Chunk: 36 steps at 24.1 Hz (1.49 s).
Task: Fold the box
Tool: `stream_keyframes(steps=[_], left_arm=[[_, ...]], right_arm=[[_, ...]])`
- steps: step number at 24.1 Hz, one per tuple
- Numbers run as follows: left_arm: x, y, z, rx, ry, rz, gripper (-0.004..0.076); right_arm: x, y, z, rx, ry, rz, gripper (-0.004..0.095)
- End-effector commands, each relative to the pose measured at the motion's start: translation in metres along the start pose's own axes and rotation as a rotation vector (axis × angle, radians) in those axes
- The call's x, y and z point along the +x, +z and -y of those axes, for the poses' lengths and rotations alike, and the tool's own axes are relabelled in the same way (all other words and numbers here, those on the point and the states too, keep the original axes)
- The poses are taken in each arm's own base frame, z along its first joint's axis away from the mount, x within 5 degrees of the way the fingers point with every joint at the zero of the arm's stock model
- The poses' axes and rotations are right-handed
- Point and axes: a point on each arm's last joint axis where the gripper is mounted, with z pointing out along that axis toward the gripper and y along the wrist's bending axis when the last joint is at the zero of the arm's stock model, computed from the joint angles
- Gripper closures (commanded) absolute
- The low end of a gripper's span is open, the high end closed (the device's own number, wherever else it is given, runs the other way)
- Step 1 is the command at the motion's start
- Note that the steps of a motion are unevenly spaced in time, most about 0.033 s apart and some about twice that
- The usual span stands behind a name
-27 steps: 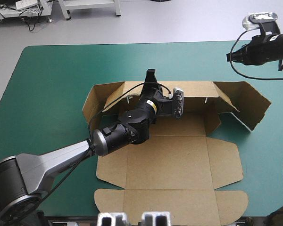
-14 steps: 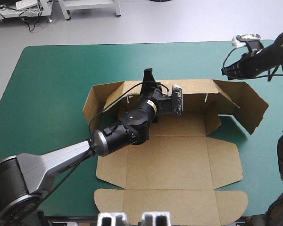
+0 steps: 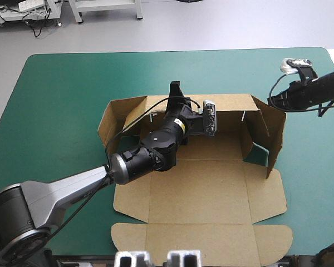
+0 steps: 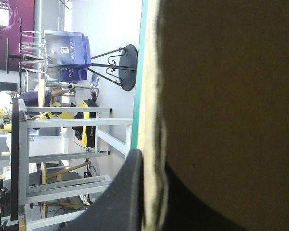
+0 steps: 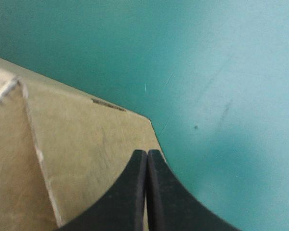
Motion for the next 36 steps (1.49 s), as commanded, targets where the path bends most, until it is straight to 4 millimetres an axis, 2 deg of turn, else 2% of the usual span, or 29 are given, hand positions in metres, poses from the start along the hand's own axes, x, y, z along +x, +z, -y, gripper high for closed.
stream_keyframes(steps=[1,8,13,17,18,20,22,24,30,36], left_arm=[[-0.004,-0.015,-0.020,-0.061,-0.029,0.038,0.0734],[-0.004,-0.015,-0.020,-0.061,-0.029,0.038,0.0734],[-0.004,-0.015,-0.020,-0.061,-0.029,0.038,0.0734],[-0.004,-0.015,-0.020,-0.062,-0.029,0.036,0.0734],[-0.004,-0.015,-0.020,-0.062,-0.029,0.036,0.0734],[-0.004,-0.015,-0.020,-0.062,-0.029,0.036,0.0734],[-0.003,-0.015,-0.020,-0.061,-0.011,0.029,0.0734],[-0.001,-0.015,-0.020,-0.066,-0.013,0.012,0.0734],[0.000,-0.015,-0.020,-0.070,-0.012,-0.004,0.0734],[0.000,-0.015,-0.020,-0.069,-0.012,-0.001,0.0734]], right_arm=[[0.016,-0.025,-0.011,-0.076,-0.051,0.097,0.0932],[0.056,-0.001,0.008,-0.255,-0.075,0.219,0.0932],[0.075,0.007,0.004,-0.293,-0.251,0.343,0.0932],[0.086,0.014,0.003,-0.262,-0.335,0.338,0.0921],[0.087,0.015,0.004,-0.257,-0.336,0.324,0.0906],[0.088,0.014,0.003,-0.258,-0.324,0.313,0.0801],[0.090,0.011,0.000,-0.253,-0.326,0.287,0.0560],[0.091,0.006,-0.006,-0.259,-0.364,0.286,0.0442],[0.096,-0.001,-0.019,-0.240,-0.408,0.249,0.0440],[0.094,0.010,-0.039,-0.297,-0.472,0.209,0.0440]])
